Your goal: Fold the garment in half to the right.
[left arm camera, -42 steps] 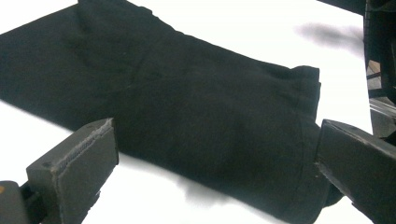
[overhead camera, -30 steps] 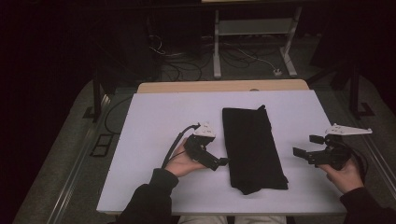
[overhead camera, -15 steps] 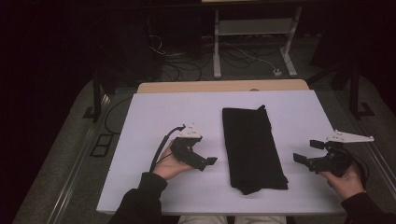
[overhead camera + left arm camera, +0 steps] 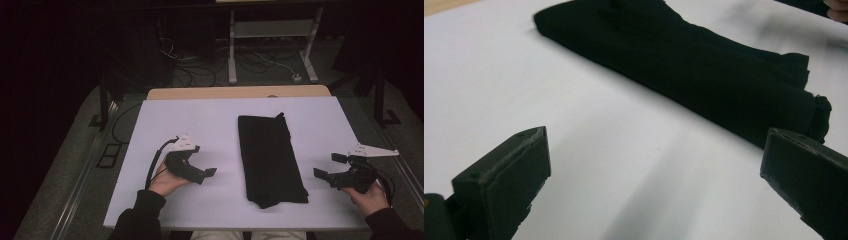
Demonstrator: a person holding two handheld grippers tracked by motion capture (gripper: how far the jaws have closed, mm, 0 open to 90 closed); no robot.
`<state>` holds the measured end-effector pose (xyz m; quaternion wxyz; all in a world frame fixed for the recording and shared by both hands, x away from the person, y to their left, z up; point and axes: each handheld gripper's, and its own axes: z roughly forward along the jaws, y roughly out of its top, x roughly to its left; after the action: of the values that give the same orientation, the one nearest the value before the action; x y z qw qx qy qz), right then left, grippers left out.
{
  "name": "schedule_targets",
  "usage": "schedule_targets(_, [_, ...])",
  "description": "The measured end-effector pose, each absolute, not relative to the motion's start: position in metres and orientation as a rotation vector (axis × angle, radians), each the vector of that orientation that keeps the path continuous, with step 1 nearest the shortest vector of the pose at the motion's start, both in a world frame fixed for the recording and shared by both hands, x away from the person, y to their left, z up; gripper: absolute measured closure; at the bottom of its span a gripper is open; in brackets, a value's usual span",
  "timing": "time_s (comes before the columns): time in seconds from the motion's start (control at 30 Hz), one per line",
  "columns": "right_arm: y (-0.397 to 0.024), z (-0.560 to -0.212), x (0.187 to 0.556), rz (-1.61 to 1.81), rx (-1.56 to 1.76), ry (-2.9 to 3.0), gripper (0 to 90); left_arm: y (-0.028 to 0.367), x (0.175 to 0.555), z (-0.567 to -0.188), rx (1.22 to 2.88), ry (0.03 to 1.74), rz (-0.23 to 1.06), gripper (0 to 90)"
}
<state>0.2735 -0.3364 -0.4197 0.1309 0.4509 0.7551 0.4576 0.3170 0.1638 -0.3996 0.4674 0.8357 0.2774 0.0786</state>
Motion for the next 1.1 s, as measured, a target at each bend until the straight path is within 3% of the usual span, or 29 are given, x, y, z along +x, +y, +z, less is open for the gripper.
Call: schedule_targets(1.1, [-0.344,-0.42,0.263,1.33,1.314,2.188,0.0,0.251,0.297,-0.41,1.897,0.889,0.319,0.0])
